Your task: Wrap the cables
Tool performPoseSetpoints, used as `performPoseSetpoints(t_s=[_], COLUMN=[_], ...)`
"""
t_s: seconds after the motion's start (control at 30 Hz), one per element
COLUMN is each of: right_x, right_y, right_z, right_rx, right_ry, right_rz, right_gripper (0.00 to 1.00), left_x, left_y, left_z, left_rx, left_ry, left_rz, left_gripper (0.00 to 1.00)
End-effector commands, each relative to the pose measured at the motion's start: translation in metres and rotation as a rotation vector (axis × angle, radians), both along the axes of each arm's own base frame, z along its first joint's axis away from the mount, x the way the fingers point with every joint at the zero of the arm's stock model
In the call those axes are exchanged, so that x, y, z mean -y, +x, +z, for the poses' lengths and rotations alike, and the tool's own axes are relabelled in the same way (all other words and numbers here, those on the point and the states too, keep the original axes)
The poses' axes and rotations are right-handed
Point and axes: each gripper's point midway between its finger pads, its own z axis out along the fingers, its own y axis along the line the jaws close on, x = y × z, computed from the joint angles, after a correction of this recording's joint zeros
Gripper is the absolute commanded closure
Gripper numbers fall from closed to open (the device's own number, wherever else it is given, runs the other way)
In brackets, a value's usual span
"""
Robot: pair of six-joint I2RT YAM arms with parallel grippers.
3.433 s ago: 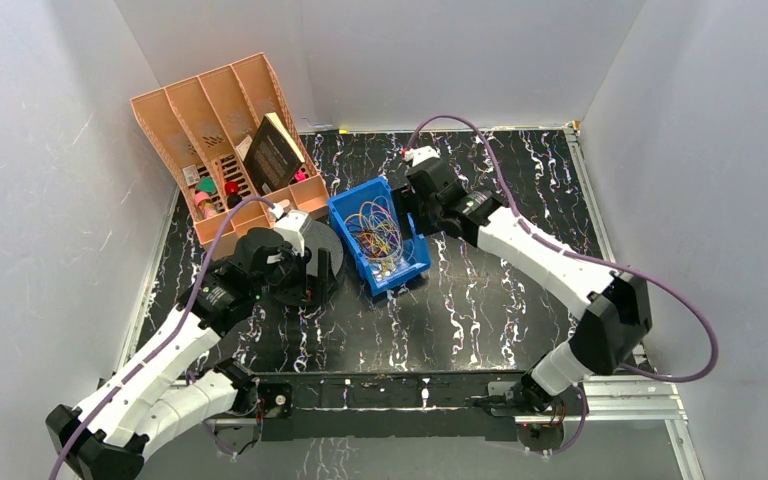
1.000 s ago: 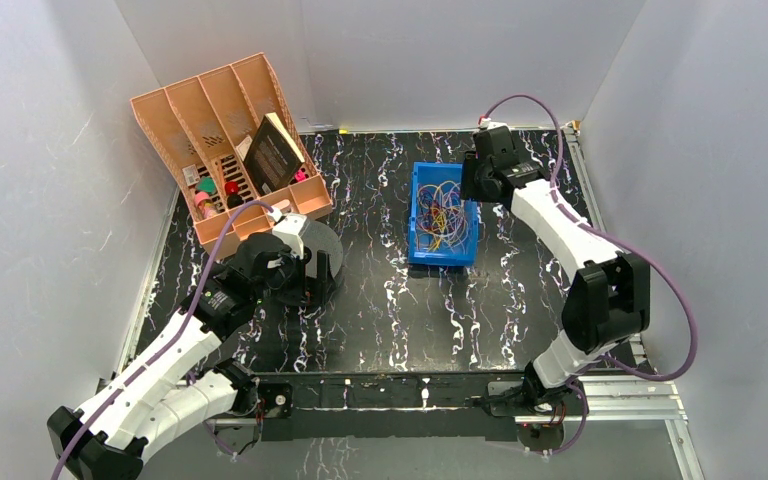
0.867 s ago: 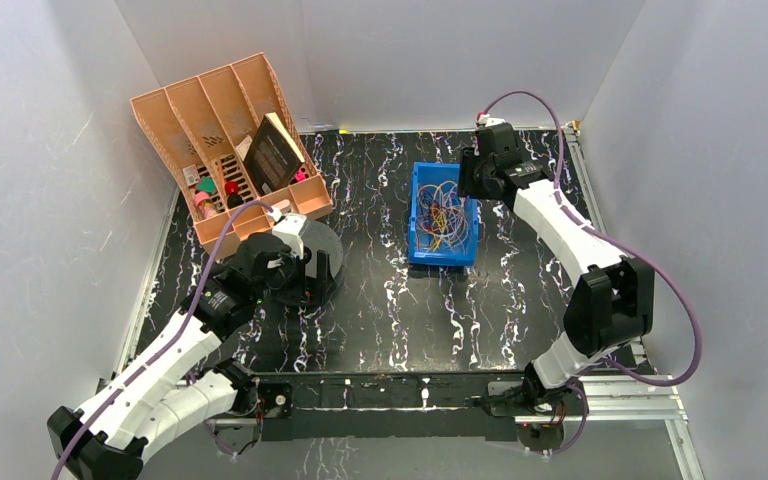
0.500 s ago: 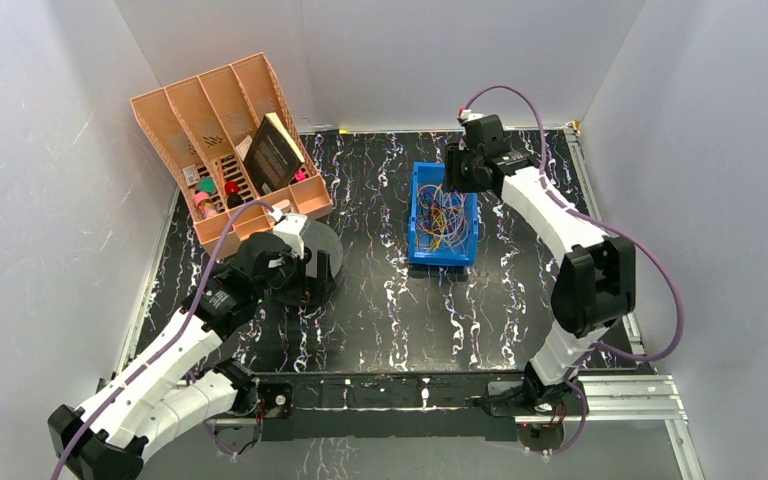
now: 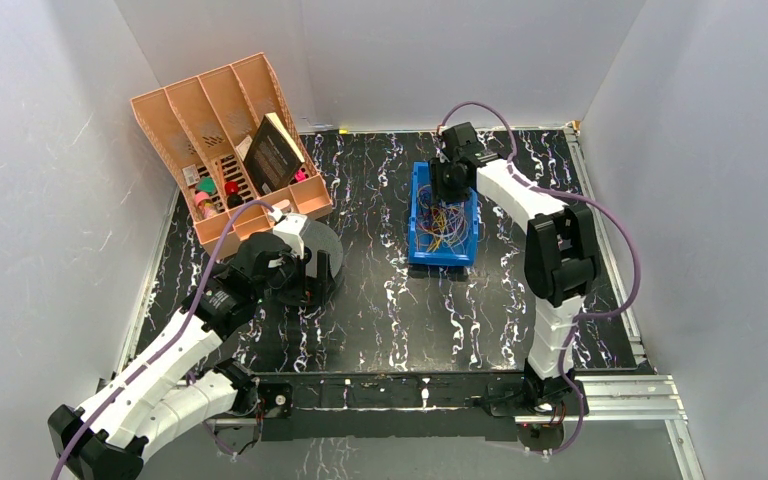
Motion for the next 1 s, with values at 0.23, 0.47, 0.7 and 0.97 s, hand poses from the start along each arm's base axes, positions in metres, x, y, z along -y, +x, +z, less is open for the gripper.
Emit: performPoseSetpoints(t_s=[0.23,0.47,0.7,0.97], right_x=[-0.008,-0.009,-0.009,-0.008], right_y=[0.017,0.012,0.01,0.008], right_z=[-0.001,-0.011,-0.021,-0.03], right_rx=[0.023,0.002,-0.018,-0.032], right_ry=[-0.008,-0.017,-0.03,-0.045], right_rz=[0.013,0.023,0.029,0.029], right_gripper=[0.53,0.57,0.58,0.59], left_x=[0.0,0.0,0.0,0.0], left_y=[0.002,0.002,0.003,0.003], left_z=[0.004,0.002,0.001,0.001], left_rx=[0.014,0.01,0.008,0.007], left_ry=[0.001,0.006,0.01,0.011], left_rz=[-0.002,-0.003,-0.002,-0.002], left_gripper=[0.02,0.02,0.02,0.02])
